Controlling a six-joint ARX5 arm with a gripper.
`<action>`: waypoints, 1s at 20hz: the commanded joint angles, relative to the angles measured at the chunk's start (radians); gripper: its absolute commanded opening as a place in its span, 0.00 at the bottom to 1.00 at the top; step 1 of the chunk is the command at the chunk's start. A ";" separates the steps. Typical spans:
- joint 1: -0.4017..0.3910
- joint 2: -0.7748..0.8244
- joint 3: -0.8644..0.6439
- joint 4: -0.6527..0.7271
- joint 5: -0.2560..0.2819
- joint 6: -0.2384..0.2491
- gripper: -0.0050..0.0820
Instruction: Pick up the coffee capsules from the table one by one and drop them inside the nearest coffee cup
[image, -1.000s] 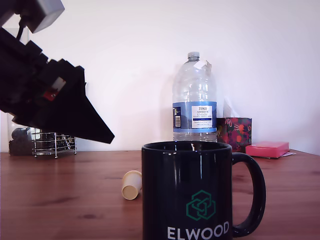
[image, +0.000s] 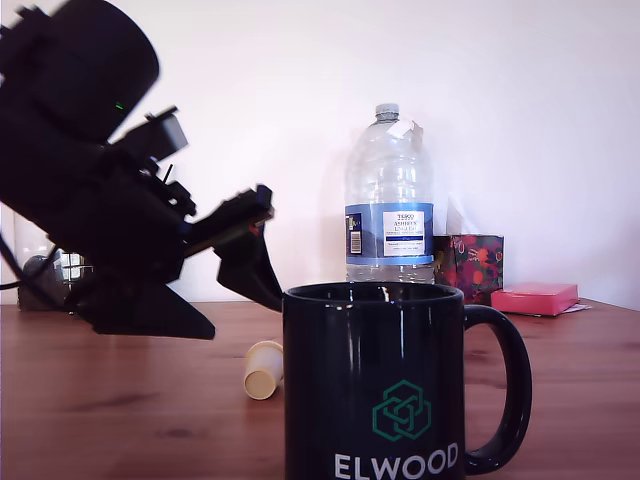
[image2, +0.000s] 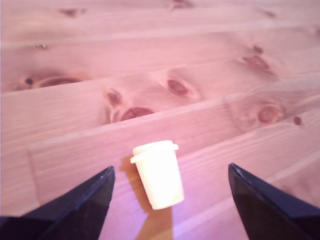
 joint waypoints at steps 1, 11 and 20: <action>0.002 0.040 0.032 -0.031 -0.003 -0.003 0.82; 0.002 0.157 0.210 -0.328 -0.007 -0.006 0.81; 0.002 0.174 0.223 -0.375 -0.006 -0.007 0.38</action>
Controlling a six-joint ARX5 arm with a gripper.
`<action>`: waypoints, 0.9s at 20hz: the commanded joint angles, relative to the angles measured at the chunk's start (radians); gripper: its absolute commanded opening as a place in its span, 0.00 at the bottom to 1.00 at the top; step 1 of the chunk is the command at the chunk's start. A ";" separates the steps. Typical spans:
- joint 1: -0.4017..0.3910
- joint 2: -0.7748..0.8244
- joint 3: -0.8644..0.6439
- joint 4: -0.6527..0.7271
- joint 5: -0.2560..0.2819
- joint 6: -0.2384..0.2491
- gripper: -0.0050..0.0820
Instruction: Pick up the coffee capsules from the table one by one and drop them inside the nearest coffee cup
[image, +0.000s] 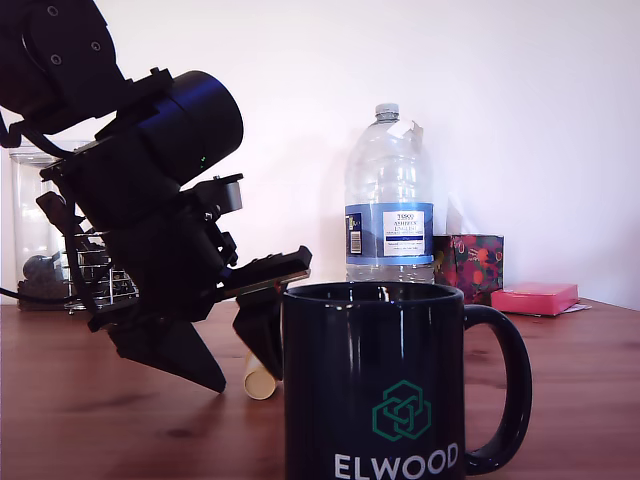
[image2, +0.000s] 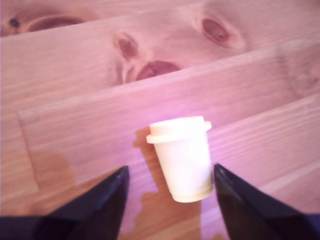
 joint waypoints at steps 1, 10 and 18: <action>0.001 0.029 -0.002 -0.003 0.000 -0.005 0.31; 0.001 0.024 -0.002 0.000 -0.014 0.089 0.16; -0.018 -0.089 -0.002 -0.004 0.003 0.516 0.12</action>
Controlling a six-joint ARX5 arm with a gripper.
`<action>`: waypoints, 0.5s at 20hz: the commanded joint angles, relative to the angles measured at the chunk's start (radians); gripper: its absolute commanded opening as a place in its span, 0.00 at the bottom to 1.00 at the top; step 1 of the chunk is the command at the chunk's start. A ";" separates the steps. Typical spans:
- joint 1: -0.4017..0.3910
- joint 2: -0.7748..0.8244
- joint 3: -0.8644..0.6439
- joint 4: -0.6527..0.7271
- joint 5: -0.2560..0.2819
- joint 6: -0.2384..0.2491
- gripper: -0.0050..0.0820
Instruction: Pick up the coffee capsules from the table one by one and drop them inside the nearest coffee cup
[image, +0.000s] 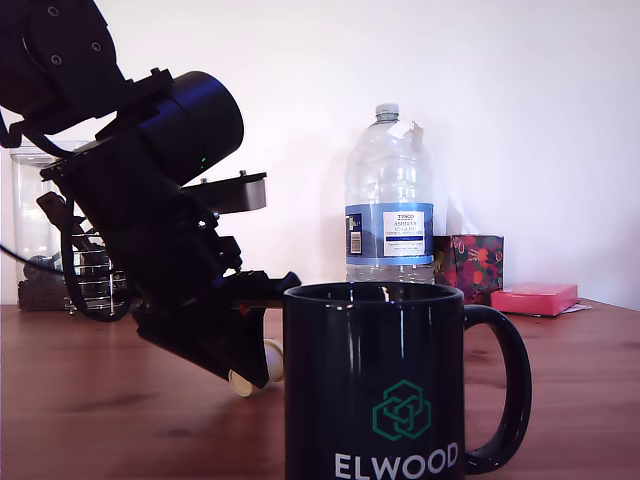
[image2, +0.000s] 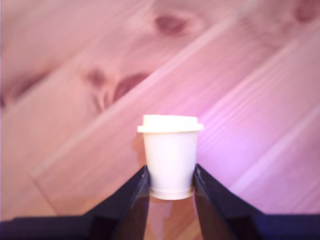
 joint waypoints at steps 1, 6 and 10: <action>-0.013 -0.071 -0.002 0.001 0.021 0.066 0.12; -0.044 -0.240 -0.002 -0.059 0.143 0.192 0.12; -0.096 -0.384 -0.002 -0.172 0.239 0.258 0.12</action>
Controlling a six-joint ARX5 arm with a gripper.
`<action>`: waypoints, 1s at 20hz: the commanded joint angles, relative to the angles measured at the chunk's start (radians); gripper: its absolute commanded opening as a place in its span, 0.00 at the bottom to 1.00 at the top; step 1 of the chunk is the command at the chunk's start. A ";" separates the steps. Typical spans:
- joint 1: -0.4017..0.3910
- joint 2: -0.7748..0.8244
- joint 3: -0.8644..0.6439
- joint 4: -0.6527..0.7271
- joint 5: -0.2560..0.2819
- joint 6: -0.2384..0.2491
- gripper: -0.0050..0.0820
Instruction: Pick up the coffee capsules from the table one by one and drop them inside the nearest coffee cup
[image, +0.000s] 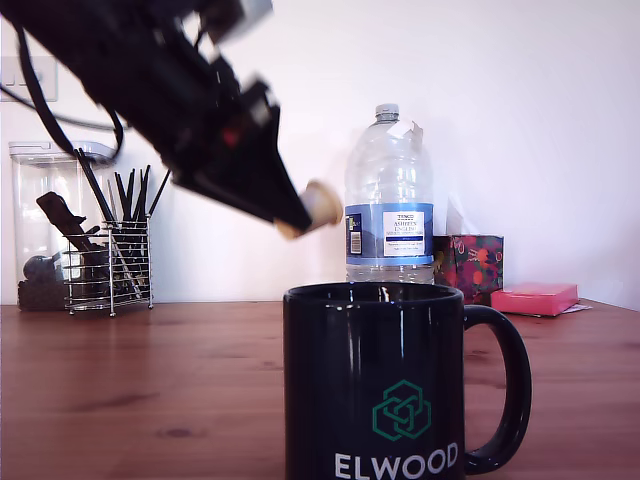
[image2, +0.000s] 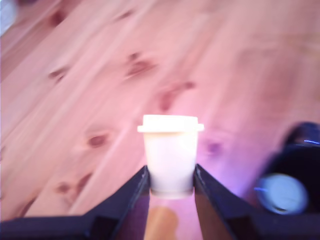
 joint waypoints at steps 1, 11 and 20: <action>-0.024 -0.048 -0.002 -0.045 0.036 0.022 0.12; -0.150 -0.079 -0.002 -0.209 0.127 0.029 0.12; -0.179 0.076 0.124 -0.299 0.080 0.039 0.13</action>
